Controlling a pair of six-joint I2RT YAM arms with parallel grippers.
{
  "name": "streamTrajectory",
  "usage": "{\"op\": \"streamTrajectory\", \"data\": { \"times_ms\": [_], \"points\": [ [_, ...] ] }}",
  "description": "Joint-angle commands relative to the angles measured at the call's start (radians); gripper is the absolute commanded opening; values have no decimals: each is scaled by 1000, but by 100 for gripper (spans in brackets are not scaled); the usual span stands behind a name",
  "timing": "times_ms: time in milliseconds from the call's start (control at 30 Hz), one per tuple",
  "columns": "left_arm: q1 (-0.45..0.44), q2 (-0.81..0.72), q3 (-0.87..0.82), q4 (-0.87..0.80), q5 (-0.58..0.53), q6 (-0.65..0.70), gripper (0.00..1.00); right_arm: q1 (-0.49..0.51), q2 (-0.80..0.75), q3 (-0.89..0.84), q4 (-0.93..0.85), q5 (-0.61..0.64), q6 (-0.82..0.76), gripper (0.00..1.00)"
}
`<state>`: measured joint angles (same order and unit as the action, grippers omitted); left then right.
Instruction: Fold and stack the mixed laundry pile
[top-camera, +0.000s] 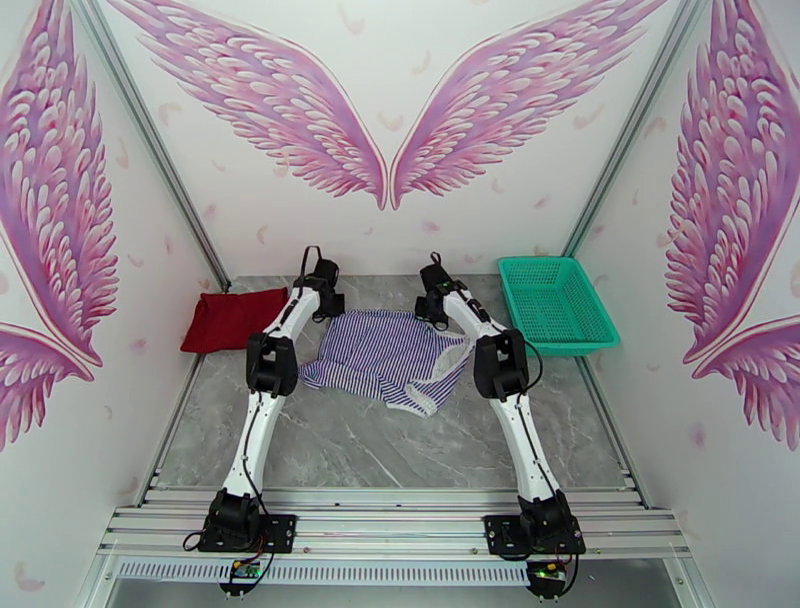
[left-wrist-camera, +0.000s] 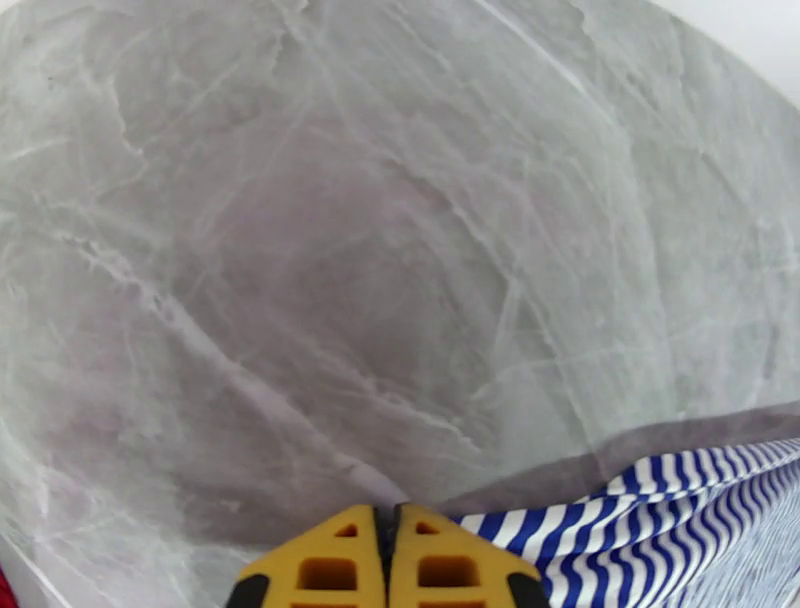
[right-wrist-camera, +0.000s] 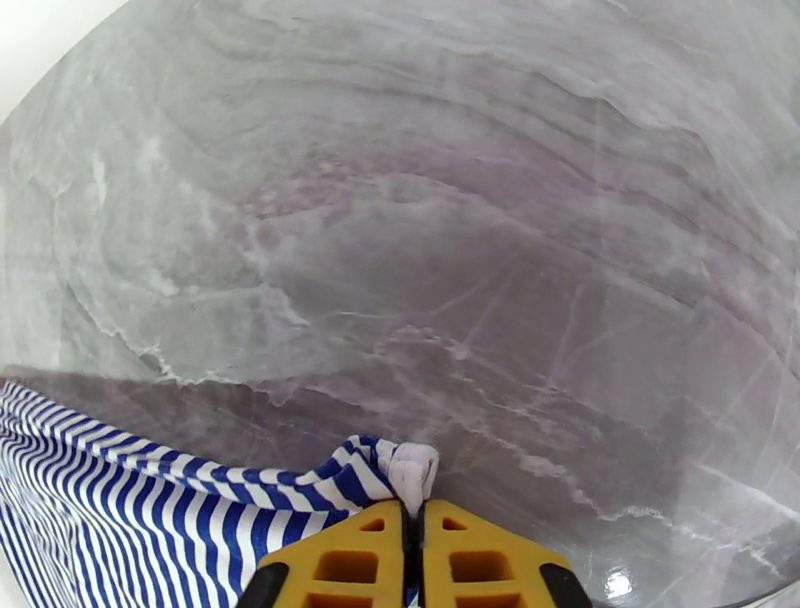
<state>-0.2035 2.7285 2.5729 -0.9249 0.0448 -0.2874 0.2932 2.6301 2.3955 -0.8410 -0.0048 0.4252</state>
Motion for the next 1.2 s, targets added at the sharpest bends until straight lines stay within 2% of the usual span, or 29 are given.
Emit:
{"op": "streamTrajectory", "data": {
  "times_ms": [0, 167, 400, 500, 700, 800, 967, 1067, 1167],
  "points": [
    [-2, -82, 6, 55, 110, 32, 0, 1, -63, 17, -19, -4, -73, 0],
    [2, -325, -146, 228, 156, 63, 0, -6, -220, -16, 47, -13, -130, 0],
    [-11, -758, -488, 495, 178, 68, 0, -7, -557, -250, 275, -73, -210, 0],
    [-44, -964, -645, 592, 175, 135, 0, -6, -691, -313, 312, -80, -243, 0],
    [-170, -1327, -809, 600, 91, 339, 0, -10, -1021, -551, 435, -56, -318, 0],
    [-205, -1468, -844, 578, 61, 376, 0, -15, -1168, -662, 498, -32, -332, 0],
    [-281, -1618, -831, 551, 26, 421, 0, -16, -1378, -783, 582, -4, -370, 0],
    [-298, -1611, -785, 503, -2, 427, 0, -15, -1423, -775, 577, 10, -391, 0],
    [-297, -1556, -738, 436, -50, 444, 0, -16, -1399, -737, 535, 45, -410, 0]
  ]
}}
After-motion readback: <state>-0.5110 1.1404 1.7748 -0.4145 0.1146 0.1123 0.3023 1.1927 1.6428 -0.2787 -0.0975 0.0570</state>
